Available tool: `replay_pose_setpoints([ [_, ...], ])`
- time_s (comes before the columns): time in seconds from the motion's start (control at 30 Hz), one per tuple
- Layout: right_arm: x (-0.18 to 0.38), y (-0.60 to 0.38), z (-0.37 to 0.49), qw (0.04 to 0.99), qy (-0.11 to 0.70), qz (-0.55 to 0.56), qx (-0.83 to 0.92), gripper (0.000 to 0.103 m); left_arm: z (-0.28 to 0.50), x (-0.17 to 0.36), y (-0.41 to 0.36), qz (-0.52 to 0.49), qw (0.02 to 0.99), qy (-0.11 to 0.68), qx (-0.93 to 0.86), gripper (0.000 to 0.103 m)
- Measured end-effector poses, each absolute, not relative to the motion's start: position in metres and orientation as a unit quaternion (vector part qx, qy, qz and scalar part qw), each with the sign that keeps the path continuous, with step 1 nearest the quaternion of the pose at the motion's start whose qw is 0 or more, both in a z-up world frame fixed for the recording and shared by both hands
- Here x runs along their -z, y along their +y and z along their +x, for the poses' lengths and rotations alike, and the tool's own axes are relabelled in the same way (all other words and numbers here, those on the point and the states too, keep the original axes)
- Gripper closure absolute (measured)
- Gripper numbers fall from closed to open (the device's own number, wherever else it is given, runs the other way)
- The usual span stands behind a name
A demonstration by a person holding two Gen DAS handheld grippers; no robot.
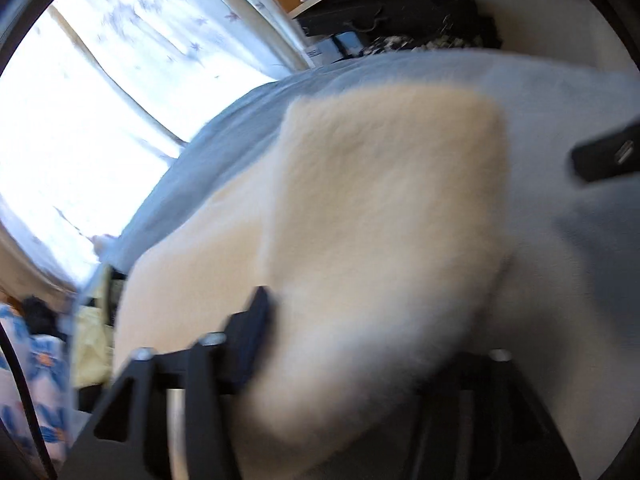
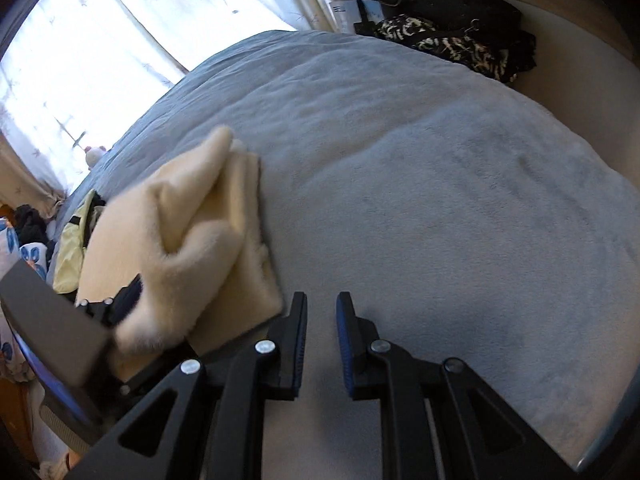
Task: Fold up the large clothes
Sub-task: 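Grasp the folded cardigan edge with the right tool while the left tool releases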
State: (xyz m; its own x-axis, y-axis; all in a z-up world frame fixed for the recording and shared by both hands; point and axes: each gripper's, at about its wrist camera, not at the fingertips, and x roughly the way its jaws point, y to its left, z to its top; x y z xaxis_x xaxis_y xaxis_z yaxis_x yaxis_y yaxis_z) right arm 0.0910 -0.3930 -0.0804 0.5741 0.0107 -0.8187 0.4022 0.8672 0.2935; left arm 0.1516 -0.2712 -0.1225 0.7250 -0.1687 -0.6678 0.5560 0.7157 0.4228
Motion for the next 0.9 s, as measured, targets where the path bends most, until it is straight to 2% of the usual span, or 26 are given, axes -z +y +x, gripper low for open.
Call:
replay_pose_setpoints([
  [0.03, 0.081, -0.393, 0.095, 0.857, 0.447, 0.233, 0.108, 0.087, 0.150, 0.115, -0.265, 0.298, 0.874, 0.314, 0.221, 0.031],
  [0.17, 0.073, -0.385, 0.101, 0.864, 0.438, 0.233, 0.082, 0.084, 0.135, 0.089, -0.241, 0.261, 0.871, 0.325, 0.261, 0.029],
  [0.23, 0.064, -0.382, 0.102, 0.870, 0.427, 0.235, 0.071, 0.073, 0.125, 0.078, -0.220, 0.241, 0.873, 0.326, 0.270, 0.028],
  [0.3, 0.051, -0.381, 0.103, 0.876, 0.411, 0.245, 0.053, 0.067, 0.125, 0.065, -0.189, 0.216, 0.879, 0.327, 0.270, 0.027],
  [0.43, 0.027, -0.377, 0.115, 0.883, 0.393, 0.255, 0.010, 0.058, 0.137, 0.047, -0.129, 0.125, 0.891, 0.354, 0.256, 0.025],
  [0.5, 0.021, -0.371, 0.128, 0.881, 0.400, 0.252, -0.005, 0.058, 0.152, 0.047, -0.106, 0.083, 0.895, 0.368, 0.238, 0.025],
  [0.77, 0.047, -0.350, 0.194, 0.851, 0.475, 0.219, -0.045, 0.058, 0.222, 0.075, -0.039, -0.078, 0.871, 0.448, 0.189, 0.025],
  [0.8, 0.055, -0.347, 0.201, 0.846, 0.485, 0.214, -0.055, 0.061, 0.229, 0.080, -0.037, -0.087, 0.865, 0.455, 0.191, 0.025],
  [0.83, 0.060, -0.345, 0.205, 0.846, 0.488, 0.208, -0.057, 0.081, 0.233, 0.085, -0.037, -0.091, 0.861, 0.462, 0.192, 0.025],
  [0.9, 0.068, -0.345, 0.211, 0.842, 0.495, 0.208, -0.053, 0.085, 0.240, 0.091, -0.042, -0.093, 0.854, 0.477, 0.187, 0.025],
])
